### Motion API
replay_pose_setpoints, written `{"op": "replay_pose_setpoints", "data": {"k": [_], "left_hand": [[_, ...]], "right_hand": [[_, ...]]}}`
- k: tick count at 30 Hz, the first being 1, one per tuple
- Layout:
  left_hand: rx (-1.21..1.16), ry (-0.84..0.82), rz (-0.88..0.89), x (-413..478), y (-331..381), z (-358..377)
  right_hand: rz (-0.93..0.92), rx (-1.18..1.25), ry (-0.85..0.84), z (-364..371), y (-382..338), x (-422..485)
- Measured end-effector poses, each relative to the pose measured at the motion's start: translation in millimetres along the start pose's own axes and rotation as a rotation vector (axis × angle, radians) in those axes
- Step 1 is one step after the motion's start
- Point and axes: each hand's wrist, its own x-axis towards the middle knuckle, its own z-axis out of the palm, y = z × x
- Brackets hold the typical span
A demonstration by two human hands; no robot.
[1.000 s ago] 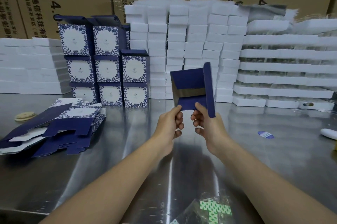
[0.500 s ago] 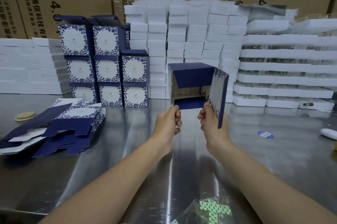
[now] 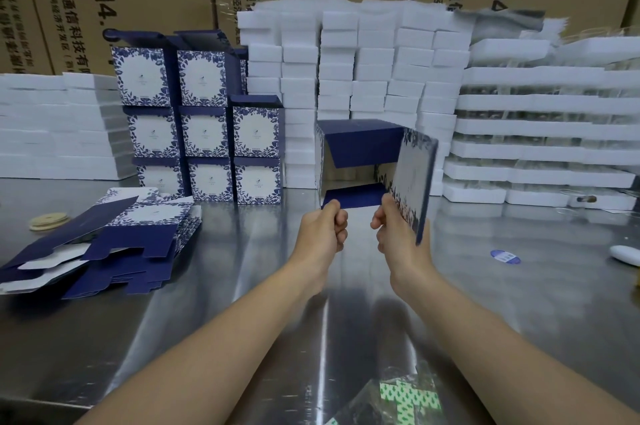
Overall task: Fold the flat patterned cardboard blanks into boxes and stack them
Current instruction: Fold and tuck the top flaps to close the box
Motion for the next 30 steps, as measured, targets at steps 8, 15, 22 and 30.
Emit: {"op": "replay_pose_setpoints", "data": {"k": [8, 15, 22, 30], "left_hand": [[0.004, -0.011, 0.009, 0, -2, 1], [-0.050, 0.069, -0.027, 2, -7, 2], [-0.143, 0.137, -0.072, 1, -5, -1], [-0.068, 0.051, -0.086, 2, -4, -1]], "right_hand": [[0.096, 0.130, -0.089, 3, -10, -6], [0.072, 0.030, -0.115, 3, -14, -13], [0.103, 0.027, -0.106, 6, -13, -13], [0.153, 0.091, -0.110, 2, -13, -8]]}}
